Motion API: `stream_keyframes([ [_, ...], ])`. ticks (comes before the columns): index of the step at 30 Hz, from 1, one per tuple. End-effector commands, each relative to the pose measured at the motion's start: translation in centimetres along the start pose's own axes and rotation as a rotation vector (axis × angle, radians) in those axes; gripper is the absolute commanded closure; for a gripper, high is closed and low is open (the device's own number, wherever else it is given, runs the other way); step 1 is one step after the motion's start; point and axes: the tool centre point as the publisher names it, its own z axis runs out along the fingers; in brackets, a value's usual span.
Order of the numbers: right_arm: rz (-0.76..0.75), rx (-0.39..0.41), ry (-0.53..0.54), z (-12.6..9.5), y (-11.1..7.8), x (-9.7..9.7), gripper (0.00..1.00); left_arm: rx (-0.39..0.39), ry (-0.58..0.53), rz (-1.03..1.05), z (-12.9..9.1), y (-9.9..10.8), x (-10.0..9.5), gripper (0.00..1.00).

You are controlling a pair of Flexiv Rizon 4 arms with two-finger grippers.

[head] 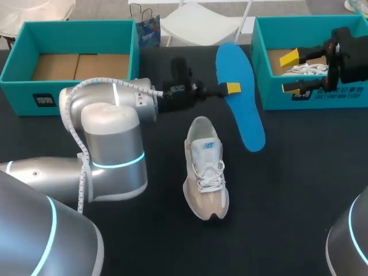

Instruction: Take the shoe out of the shoebox, open the shoe tongue, remove and reinsert the insole, then place the shoe into the shoebox

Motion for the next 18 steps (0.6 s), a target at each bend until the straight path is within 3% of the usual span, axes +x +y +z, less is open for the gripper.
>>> stream_keyframes([
  [1,0.000,0.001,0.000,0.1,0.1,0.0,0.00,-0.067,0.035,0.002,-1.0,-1.0,-0.6,1.00],
  [18,0.000,0.001,0.000,0.1,0.1,0.0,0.00,-0.126,0.083,0.090,-1.8,-2.1,-0.9,1.00],
])
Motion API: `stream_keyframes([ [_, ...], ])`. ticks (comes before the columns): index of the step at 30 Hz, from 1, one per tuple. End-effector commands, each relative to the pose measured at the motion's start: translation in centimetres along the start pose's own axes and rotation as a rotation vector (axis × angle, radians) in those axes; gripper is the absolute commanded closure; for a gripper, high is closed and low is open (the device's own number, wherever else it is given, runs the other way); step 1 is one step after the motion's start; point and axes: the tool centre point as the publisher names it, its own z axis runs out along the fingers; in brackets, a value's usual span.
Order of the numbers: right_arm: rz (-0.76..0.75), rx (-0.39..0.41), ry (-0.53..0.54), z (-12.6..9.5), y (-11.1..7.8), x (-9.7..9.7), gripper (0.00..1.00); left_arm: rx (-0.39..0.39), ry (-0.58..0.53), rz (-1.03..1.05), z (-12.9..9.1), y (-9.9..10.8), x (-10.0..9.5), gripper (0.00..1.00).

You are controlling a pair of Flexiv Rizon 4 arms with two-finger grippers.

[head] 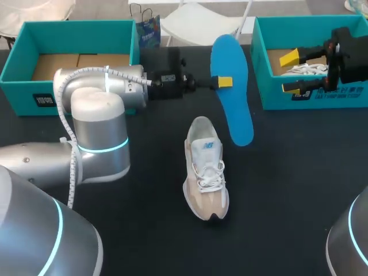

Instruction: Take the shoe out of the shoebox, open the shoe tongue, remove and reinsert the insole, then place the shoe into the shoebox

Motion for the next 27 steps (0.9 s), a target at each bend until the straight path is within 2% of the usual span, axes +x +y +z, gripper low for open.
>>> stream_keyframes([
  [1,0.000,0.001,0.000,0.1,0.1,0.0,0.00,-0.035,0.006,0.026,-0.4,-0.5,-0.1,1.00],
  [6,0.000,0.001,0.000,0.1,0.1,0.0,0.00,-0.035,0.006,0.026,-0.4,-0.5,-0.1,1.00],
  [7,0.000,0.001,0.000,0.1,0.1,0.0,0.00,-0.056,0.042,0.054,-0.8,-0.8,0.1,1.00],
  [22,0.000,0.001,0.000,0.1,0.1,0.0,0.00,-0.056,0.042,0.054,-0.8,-0.8,0.1,1.00],
  [23,0.000,0.001,0.000,0.1,0.1,0.0,0.00,-0.053,0.094,0.092,-0.9,-1.0,-0.2,1.00],
  [24,0.000,0.001,0.000,0.1,0.1,0.0,0.00,-0.057,0.095,0.112,-0.9,-1.1,-0.2,1.00],
  [25,0.000,0.001,0.000,0.1,0.1,0.0,0.00,-0.061,0.150,0.226,-1.1,-1.1,-0.5,1.00],
  [26,0.000,0.001,0.000,0.1,0.1,0.0,0.00,-0.066,0.162,0.227,-1.3,-1.3,-0.5,1.00],
  [27,0.000,0.001,0.000,0.1,0.1,0.0,0.00,-0.083,0.165,0.330,-1.5,-1.4,-0.7,1.00],
])
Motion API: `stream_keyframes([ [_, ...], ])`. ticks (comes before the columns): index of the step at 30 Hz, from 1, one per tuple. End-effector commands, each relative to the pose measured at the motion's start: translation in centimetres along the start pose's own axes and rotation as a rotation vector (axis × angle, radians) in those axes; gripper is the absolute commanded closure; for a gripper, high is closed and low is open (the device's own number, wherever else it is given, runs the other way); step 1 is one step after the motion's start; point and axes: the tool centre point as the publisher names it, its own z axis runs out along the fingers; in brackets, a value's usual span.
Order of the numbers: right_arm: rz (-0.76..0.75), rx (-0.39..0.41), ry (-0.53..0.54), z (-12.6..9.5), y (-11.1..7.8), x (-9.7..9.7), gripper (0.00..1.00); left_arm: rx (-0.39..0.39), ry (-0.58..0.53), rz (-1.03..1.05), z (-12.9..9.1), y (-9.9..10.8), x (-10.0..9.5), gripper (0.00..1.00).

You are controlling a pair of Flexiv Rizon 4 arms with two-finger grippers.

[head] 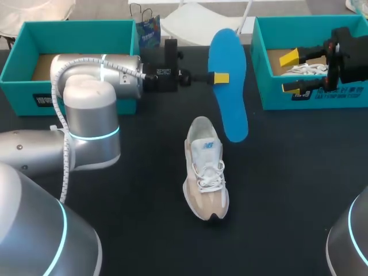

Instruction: Take the shoe out of the shoebox, open the shoe tongue, remove and reinsert the insole, then place the shoe into the shoebox

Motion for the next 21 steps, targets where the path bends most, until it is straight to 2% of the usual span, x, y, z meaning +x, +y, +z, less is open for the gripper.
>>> stream_keyframes([
  [1,0.000,0.000,0.000,0.1,0.1,0.0,0.00,-0.028,0.091,0.200,-0.7,-0.3,-1.3,1.00],
  [2,0.000,0.000,0.000,0.1,0.1,0.0,0.00,-0.034,0.133,0.278,-1.0,-0.2,-1.2,1.00],
  [4,0.000,0.000,0.000,0.1,0.1,0.0,0.00,-0.034,0.133,0.278,-1.0,-0.2,-1.2,1.00],
  [5,0.000,0.000,0.000,0.1,0.1,0.0,0.00,-0.086,0.150,0.451,-1.6,-0.4,-1.1,1.00],
  [7,0.000,0.000,0.000,0.1,0.1,0.0,0.00,-0.108,0.140,0.588,-2.0,-0.5,-0.7,1.00],
  [10,0.000,0.000,0.000,0.1,0.1,0.0,0.00,-0.096,0.136,0.611,-2.2,-0.8,-0.2,1.00],
  [12,0.000,0.000,0.000,0.1,0.1,0.0,0.00,-0.080,0.105,0.792,-2.5,-1.1,0.7,1.00],
  [15,0.000,0.000,0.000,0.1,0.1,0.0,0.00,0.003,0.020,1.125,-2.8,-1.2,1.6,1.00],
  [20,0.000,0.000,0.000,0.1,0.1,0.0,0.00,0.047,-0.016,1.238,-3.1,-1.2,1.8,1.00],
  [21,0.000,0.000,0.000,0.1,0.1,0.0,0.00,0.068,-0.030,1.338,-3.2,-1.2,1.7,1.00],
])
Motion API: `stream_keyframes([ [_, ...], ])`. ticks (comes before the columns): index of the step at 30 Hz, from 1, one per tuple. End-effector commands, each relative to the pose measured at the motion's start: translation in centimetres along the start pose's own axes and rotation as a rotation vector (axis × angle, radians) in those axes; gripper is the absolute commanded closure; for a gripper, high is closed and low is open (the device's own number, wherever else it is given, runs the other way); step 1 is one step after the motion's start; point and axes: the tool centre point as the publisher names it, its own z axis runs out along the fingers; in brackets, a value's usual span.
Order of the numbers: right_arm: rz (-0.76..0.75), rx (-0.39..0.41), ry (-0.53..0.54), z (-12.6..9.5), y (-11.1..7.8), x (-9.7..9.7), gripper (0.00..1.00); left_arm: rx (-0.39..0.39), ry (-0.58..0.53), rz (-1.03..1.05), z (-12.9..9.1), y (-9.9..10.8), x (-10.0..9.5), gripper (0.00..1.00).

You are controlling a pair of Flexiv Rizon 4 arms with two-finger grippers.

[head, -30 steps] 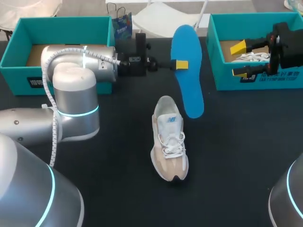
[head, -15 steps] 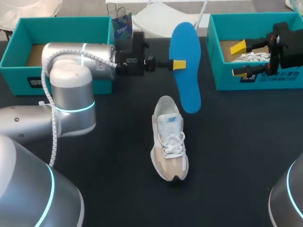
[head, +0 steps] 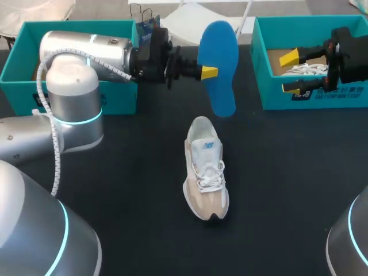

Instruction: Take the shoe out of the shoebox, open the shoe tongue, remove and reinsert the insole, then place the shoe into the shoebox

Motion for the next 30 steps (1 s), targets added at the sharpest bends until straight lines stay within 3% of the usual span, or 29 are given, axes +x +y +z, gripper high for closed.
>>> stream_keyframes([
  [1,0.000,0.001,0.000,0.1,0.1,0.0,0.00,0.037,-0.172,0.744,-0.4,0.3,0.9,1.00],
  [2,0.000,0.001,0.000,0.1,0.1,0.0,0.00,0.061,-0.200,0.928,-0.7,0.3,0.6,1.00],
  [3,0.000,0.001,0.000,0.1,0.1,0.0,0.00,0.060,-0.217,0.979,-0.7,0.3,0.5,1.00],
  [8,0.000,0.001,0.000,0.1,0.1,0.0,0.00,0.068,-0.218,1.039,-0.8,0.2,0.3,1.00],
  [9,0.000,0.001,0.000,0.1,0.1,0.0,0.00,0.055,-0.220,1.240,-1.1,0.1,-0.4,1.00],
  [11,0.000,0.001,0.000,0.1,0.1,0.0,0.00,0.053,-0.207,1.359,-1.3,0.0,-1.1,1.00],
  [20,0.000,0.001,0.000,0.1,0.1,0.0,0.00,0.005,-0.174,1.447,-1.8,-0.2,-1.8,1.00],
  [30,0.000,0.001,0.000,0.1,0.1,0.0,0.00,0.005,-0.174,1.447,-1.8,-0.2,-1.8,1.00],
])
